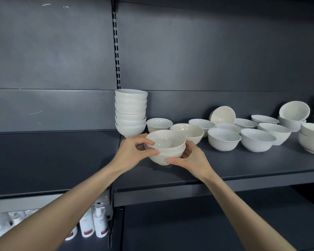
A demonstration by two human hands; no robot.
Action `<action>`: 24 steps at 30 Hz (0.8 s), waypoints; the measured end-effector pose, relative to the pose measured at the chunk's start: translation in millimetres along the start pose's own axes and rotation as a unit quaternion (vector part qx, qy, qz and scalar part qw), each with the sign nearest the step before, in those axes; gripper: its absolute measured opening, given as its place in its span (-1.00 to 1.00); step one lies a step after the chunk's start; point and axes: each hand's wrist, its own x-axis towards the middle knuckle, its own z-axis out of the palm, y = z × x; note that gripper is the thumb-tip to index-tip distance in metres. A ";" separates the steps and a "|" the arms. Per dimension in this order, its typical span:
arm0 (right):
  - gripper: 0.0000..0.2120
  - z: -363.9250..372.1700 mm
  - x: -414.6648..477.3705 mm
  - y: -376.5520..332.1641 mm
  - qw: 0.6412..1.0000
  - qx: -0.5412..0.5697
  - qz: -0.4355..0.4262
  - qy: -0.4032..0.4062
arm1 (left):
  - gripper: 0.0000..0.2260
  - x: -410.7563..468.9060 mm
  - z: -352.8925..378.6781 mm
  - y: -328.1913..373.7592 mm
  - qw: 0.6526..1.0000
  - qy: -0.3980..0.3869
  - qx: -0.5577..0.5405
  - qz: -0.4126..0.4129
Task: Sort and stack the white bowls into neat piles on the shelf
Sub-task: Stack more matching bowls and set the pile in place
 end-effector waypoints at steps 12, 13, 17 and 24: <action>-0.25 0.2 -0.6 -5.3 0.999 -0.034 -0.003 0.025 | -0.69 10.2 -12.9 -4.6 0.992 -0.095 -0.013 -0.083; -0.22 -0.6 -0.4 -4.9 0.999 -0.038 0.000 0.030 | -0.71 10.9 -12.2 -4.5 0.993 -0.091 -0.015 -0.076; -0.27 -8.6 1.8 -15.3 0.997 -0.047 -0.005 0.057 | -0.67 18.2 -12.2 7.5 0.995 -0.071 -0.031 -0.062; -0.30 -57.1 33.9 -49.5 0.996 -0.047 -0.033 0.073 | -0.59 65.4 3.8 40.0 0.998 -0.046 -0.044 -0.020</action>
